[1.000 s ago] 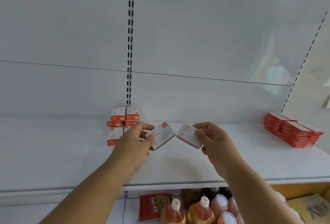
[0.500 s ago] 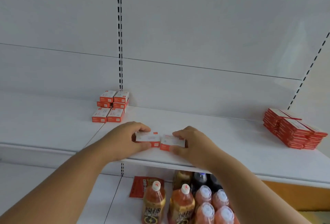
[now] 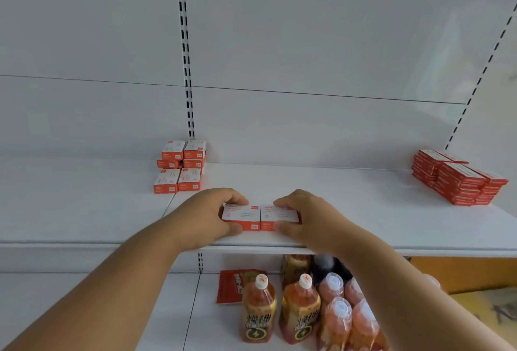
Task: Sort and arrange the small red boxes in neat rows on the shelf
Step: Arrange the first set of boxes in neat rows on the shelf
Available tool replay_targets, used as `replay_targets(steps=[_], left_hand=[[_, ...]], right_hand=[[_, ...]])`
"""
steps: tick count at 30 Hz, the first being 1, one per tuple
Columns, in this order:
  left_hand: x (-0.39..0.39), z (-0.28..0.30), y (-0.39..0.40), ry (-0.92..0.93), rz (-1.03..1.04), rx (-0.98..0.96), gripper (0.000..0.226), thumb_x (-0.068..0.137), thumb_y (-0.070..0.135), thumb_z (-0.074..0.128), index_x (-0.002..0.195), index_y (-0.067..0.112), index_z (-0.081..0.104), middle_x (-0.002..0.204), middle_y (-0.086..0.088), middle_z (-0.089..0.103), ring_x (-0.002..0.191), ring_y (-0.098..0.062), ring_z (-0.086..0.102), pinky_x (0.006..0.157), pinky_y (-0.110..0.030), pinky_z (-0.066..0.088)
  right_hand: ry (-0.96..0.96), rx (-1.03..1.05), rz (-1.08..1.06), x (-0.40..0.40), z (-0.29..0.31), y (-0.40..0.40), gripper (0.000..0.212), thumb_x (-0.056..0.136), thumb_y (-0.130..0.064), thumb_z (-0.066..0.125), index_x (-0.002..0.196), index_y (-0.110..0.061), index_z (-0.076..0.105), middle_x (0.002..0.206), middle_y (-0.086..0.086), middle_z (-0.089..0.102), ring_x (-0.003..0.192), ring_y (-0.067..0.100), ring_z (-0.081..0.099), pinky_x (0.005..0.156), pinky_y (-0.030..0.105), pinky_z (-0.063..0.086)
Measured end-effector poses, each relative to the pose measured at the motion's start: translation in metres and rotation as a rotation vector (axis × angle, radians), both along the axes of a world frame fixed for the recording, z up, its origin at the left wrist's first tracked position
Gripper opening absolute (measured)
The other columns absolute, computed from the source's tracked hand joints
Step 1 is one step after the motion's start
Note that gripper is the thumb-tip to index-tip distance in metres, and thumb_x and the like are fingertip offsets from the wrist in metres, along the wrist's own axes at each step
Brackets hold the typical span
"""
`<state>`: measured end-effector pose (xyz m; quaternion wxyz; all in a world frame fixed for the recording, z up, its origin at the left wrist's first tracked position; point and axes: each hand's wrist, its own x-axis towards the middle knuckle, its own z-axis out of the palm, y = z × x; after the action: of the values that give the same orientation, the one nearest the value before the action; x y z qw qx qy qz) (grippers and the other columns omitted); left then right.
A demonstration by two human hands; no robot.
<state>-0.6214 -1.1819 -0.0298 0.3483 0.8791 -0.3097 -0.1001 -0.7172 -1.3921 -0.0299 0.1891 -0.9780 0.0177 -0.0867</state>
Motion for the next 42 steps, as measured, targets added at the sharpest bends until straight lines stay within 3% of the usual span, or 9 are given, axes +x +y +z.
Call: replay_targets(steps=[5, 11, 21, 32, 37, 42], left_hand=[[0.007, -0.004, 0.003, -0.032, -0.05, -0.003, 0.048, 0.081, 0.025, 0.079, 0.121, 0.041, 0.059, 0.113, 0.018, 0.061, 0.096, -0.001, 0.06, 0.076, -0.012, 0.045], [0.008, -0.008, 0.004, -0.084, -0.073, -0.003, 0.049, 0.082, 0.027, 0.078, 0.125, 0.036, 0.058, 0.122, 0.014, 0.06, 0.105, -0.006, 0.059, 0.095, -0.026, 0.05], [0.006, -0.007, 0.005, -0.062, -0.058, 0.006, 0.051, 0.082, 0.027, 0.078, 0.128, 0.034, 0.057, 0.121, 0.012, 0.06, 0.105, -0.008, 0.06, 0.095, -0.028, 0.052], [-0.002, -0.002, 0.003, -0.04, 0.001, -0.004, 0.046, 0.08, 0.025, 0.08, 0.12, 0.038, 0.06, 0.112, 0.015, 0.062, 0.092, -0.002, 0.061, 0.073, -0.016, 0.047], [0.001, 0.008, 0.009, -0.049, -0.031, 0.028, 0.062, 0.075, 0.035, 0.083, 0.127, 0.046, 0.049, 0.116, 0.017, 0.05, 0.088, -0.003, 0.055, 0.076, -0.025, 0.048], [0.022, 0.019, 0.034, -0.086, 0.001, -0.031, 0.04, 0.084, 0.034, 0.074, 0.118, 0.042, 0.054, 0.113, 0.018, 0.054, 0.094, -0.005, 0.054, 0.086, -0.028, 0.049]], right_hand=[[0.029, 0.005, -0.048, -0.004, 0.003, 0.01, 0.05, 0.092, -0.039, 0.059, 0.139, -0.025, 0.05, 0.123, -0.009, 0.053, 0.107, 0.01, 0.052, 0.093, 0.023, 0.042], [0.066, 0.031, -0.085, -0.007, 0.008, 0.013, 0.05, 0.089, -0.039, 0.064, 0.136, -0.028, 0.052, 0.125, -0.012, 0.054, 0.108, 0.006, 0.051, 0.092, 0.02, 0.037], [0.07, 0.084, -0.067, -0.009, 0.009, 0.011, 0.047, 0.09, -0.036, 0.064, 0.135, -0.028, 0.053, 0.121, -0.013, 0.055, 0.105, 0.006, 0.053, 0.089, 0.019, 0.041], [0.058, 0.089, -0.013, -0.005, 0.005, 0.003, 0.047, 0.09, -0.037, 0.064, 0.135, -0.028, 0.053, 0.122, -0.013, 0.055, 0.102, 0.005, 0.052, 0.086, 0.017, 0.038], [0.056, 0.049, -0.029, 0.0, 0.014, -0.003, 0.055, 0.087, -0.051, 0.062, 0.137, -0.031, 0.049, 0.117, -0.013, 0.055, 0.091, 0.003, 0.051, 0.085, 0.022, 0.04], [-0.084, 0.02, -0.062, 0.028, 0.029, 0.018, 0.043, 0.091, -0.05, 0.056, 0.128, -0.029, 0.055, 0.109, -0.011, 0.055, 0.086, 0.005, 0.053, 0.077, 0.022, 0.04]])
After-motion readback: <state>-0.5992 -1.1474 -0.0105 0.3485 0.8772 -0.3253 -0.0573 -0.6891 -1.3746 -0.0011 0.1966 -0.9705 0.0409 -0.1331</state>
